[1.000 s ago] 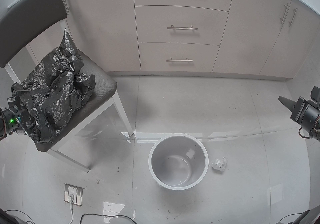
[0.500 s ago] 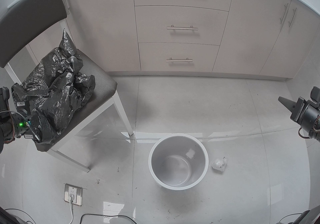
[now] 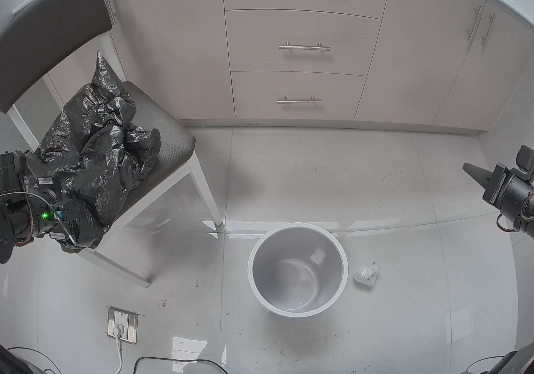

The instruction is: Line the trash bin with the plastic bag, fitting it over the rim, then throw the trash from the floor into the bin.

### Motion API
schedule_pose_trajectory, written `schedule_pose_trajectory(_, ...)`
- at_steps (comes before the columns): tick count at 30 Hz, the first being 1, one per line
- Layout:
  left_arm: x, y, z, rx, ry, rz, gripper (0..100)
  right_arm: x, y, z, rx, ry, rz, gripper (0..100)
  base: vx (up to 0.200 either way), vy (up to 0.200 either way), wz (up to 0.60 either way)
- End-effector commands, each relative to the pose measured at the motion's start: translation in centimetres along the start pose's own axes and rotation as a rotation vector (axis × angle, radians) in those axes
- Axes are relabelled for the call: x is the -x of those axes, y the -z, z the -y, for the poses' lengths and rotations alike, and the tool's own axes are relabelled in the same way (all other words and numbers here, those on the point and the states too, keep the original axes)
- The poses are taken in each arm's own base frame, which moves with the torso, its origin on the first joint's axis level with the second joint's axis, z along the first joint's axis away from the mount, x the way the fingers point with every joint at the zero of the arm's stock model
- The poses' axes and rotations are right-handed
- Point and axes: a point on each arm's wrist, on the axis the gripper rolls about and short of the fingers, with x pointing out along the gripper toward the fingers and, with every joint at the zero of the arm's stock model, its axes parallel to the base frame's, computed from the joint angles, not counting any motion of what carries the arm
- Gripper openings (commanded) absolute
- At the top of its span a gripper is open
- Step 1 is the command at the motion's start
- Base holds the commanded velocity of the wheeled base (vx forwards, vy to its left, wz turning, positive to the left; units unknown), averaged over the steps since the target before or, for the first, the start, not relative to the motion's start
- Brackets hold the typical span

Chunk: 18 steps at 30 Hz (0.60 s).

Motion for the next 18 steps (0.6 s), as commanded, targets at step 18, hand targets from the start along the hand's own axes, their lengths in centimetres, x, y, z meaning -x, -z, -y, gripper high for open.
schedule_pose_trajectory(18, -0.43, -0.42, 0.55, 0.075, 0.027, 0.012, 0, -0.04, 0.13, 0.04, 0.000, 0.002, -0.006, 0, 0.000, 0.000, 0.00)
